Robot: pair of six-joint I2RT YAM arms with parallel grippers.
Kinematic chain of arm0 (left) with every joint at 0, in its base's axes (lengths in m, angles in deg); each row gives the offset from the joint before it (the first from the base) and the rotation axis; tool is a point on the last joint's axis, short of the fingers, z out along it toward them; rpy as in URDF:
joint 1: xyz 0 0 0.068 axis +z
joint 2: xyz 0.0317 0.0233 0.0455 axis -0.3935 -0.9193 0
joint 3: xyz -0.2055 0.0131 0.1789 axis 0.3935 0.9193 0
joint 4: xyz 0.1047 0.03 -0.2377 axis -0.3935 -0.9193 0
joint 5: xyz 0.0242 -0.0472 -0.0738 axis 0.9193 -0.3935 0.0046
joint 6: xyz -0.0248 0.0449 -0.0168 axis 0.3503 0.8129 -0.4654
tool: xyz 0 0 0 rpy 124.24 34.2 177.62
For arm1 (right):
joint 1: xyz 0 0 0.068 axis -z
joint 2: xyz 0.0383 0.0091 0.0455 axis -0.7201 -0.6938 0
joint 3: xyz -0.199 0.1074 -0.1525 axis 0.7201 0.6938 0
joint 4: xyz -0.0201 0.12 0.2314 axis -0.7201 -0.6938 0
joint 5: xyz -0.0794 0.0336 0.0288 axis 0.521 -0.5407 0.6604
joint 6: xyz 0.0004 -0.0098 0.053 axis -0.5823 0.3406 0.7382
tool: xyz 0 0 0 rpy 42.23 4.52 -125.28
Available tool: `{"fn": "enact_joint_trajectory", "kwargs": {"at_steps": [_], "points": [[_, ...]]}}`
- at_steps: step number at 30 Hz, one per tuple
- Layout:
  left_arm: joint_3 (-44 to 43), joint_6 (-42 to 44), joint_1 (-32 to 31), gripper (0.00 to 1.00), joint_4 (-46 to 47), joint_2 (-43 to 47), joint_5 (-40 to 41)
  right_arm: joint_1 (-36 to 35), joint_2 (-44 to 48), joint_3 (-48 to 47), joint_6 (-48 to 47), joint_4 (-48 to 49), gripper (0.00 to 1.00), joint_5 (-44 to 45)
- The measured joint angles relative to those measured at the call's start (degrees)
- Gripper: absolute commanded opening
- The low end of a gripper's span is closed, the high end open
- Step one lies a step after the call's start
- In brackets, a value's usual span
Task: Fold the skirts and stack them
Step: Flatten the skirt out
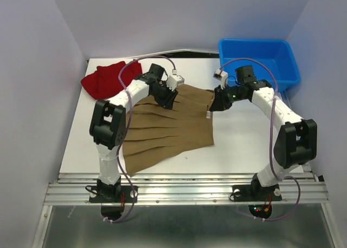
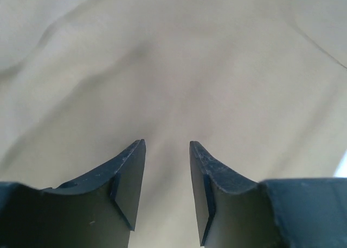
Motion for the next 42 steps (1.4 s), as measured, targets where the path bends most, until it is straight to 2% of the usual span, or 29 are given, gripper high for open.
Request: {"fn": "enact_joint_trajectory", "kwargs": {"at_steps": [5, 9, 14, 19, 23, 26, 30, 34, 35, 38, 39, 42], "points": [[9.16, -0.28, -1.68, 0.49, 1.57, 12.5, -0.48, -1.57, -7.02, -1.14, 0.87, 3.69, 0.23, 2.08], [15.61, -1.84, -2.14, 0.49, 2.43, 16.13, -0.28, -3.96, -14.12, -0.31, 1.27, 5.97, 0.23, 5.84], [20.98, -4.09, -1.79, 0.49, 1.73, 16.2, 2.12, -7.69, -17.84, 3.5, 1.11, 8.39, 0.2, 11.52], [21.0, -5.27, -1.64, 0.49, 1.16, 15.85, 4.0, -8.85, -17.2, 6.38, 0.85, 8.79, 0.14, 12.15], [20.33, -5.25, -1.64, 0.46, 0.9, 12.17, 5.16, -9.03, -14.14, 10.29, -0.37, 6.62, 0.12, 11.54], [15.41, -5.68, -1.64, 0.45, -0.92, 4.79, 4.87, -9.44, -12.28, 12.37, -1.44, 2.25, 0.12, 9.55], [4.09, -5.42, -1.75, 0.45, -2.14, -2.32, 4.92, -10.14, -10.47, 12.81, -1.81, -3.67, 0.19, 5.33], [1.05, -4.0, -2.4, 0.46, -0.98, -4.17, 5.27, -9.07, -6.14, 12.5, 0.96, -5.66, 0.23, 2.4], [1.53, -3.41, -2.56, 0.46, -0.55, -3.69, 4.94, -8.02, -5.25, 12.07, 2.01, -6.03, 0.24, 1.92], [6.49, -1.88, -3.28, 0.46, 1.4, 0.44, 4.72, -2.01, -2.05, 9.09, 4.79, -6.12, 0.34, 2.27], [9.2, -1.29, -3.67, 0.47, 1.55, 3.48, 4.81, 0.0, -1.33, 7.67, 5.7, -5.92, 0.4, 3.37], [17.31, 0.68, -6.62, 0.49, 2.73, 15.72, 5.7, 4.81, 0.59, 3.32, 8.13, -3.13, 0.42, 10.91]]}}
